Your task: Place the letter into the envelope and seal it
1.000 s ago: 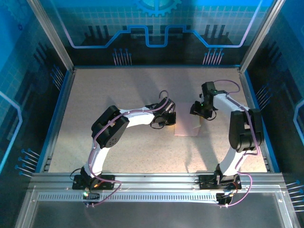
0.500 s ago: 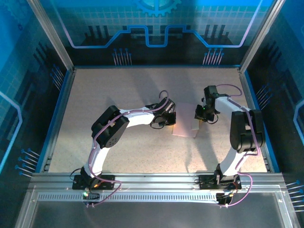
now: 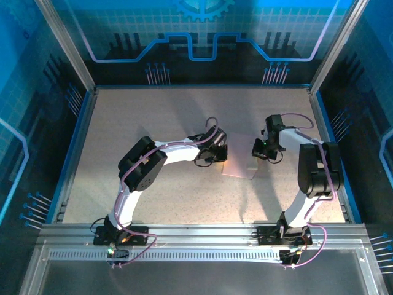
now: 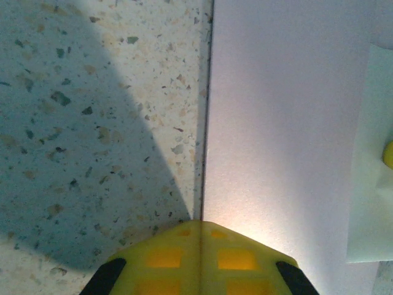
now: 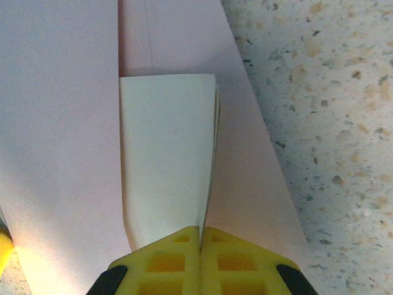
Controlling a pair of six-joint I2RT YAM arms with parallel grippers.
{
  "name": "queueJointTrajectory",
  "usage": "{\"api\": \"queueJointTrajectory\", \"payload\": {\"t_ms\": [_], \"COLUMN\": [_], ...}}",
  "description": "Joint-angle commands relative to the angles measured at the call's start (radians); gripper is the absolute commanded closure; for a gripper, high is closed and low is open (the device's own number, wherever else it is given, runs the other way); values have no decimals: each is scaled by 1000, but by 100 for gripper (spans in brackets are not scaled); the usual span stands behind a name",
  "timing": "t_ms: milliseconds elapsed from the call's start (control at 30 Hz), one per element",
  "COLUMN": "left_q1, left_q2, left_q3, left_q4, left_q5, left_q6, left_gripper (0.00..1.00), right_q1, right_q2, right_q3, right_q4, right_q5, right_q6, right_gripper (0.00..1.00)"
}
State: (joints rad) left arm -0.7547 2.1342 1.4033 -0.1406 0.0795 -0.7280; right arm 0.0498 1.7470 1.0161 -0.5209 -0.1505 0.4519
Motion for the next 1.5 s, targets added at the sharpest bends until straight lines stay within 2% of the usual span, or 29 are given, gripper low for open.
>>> {"api": "queueJointTrajectory", "payload": {"t_ms": [0,433,900,1467], "left_q1": [-3,-3,-3,-4], "left_q2": [-1,6,8,6], "left_q3": [-24,-22,-26,-24], "left_q4": [-53,-50,-43,-41], "left_q5": [23,28,33,38], "left_q6": [-5,-13,-26,-34], "left_gripper": [100,100,100,100], "right_q1": [-11,-2,23,59], "right_q2": [8,8,24,55], "right_q3": [-32,-31,-58,-24], "right_q4": [51,115,170,190], "right_q5": [-50,-129,-151,-177], "right_q6": [6,76,209,222], "right_gripper": [100,100,100,100]}}
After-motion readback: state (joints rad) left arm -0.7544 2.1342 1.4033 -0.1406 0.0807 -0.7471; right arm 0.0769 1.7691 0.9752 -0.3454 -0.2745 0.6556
